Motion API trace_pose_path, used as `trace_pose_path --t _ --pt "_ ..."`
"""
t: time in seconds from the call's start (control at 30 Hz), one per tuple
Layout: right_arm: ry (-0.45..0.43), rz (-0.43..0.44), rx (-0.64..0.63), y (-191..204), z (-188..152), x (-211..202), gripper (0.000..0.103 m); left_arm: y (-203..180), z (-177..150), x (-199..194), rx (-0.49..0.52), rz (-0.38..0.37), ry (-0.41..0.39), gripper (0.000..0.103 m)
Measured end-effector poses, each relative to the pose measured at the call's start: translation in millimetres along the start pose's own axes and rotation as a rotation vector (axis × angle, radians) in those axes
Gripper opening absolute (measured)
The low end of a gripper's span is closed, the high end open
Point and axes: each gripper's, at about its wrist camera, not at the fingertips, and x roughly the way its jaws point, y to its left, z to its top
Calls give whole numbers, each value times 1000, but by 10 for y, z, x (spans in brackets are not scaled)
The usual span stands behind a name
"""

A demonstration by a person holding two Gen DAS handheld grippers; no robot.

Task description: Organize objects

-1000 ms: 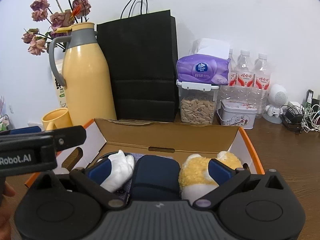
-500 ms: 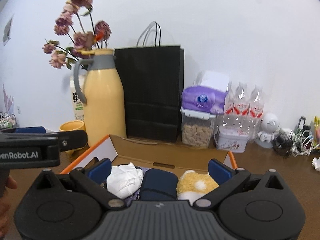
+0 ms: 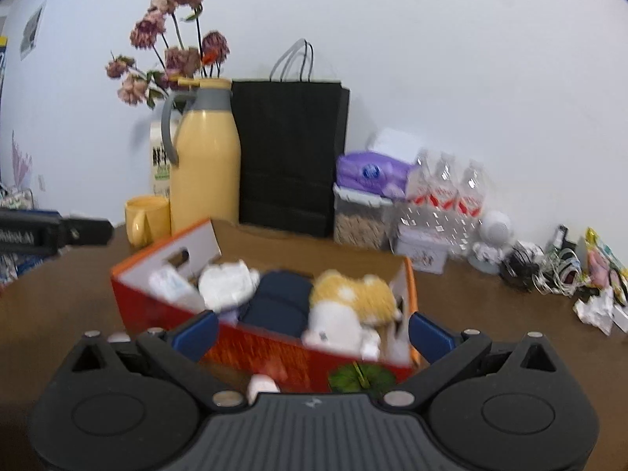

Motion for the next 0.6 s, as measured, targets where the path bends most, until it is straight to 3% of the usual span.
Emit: trace_pose_path --t 0.5,0.6 --pt "170 -46 55 -415 -787 -130 103 201 -600 -126 -25 52 156 103" --pt "172 -23 61 -427 -807 -48 94 192 -622 -134 -35 47 161 103"
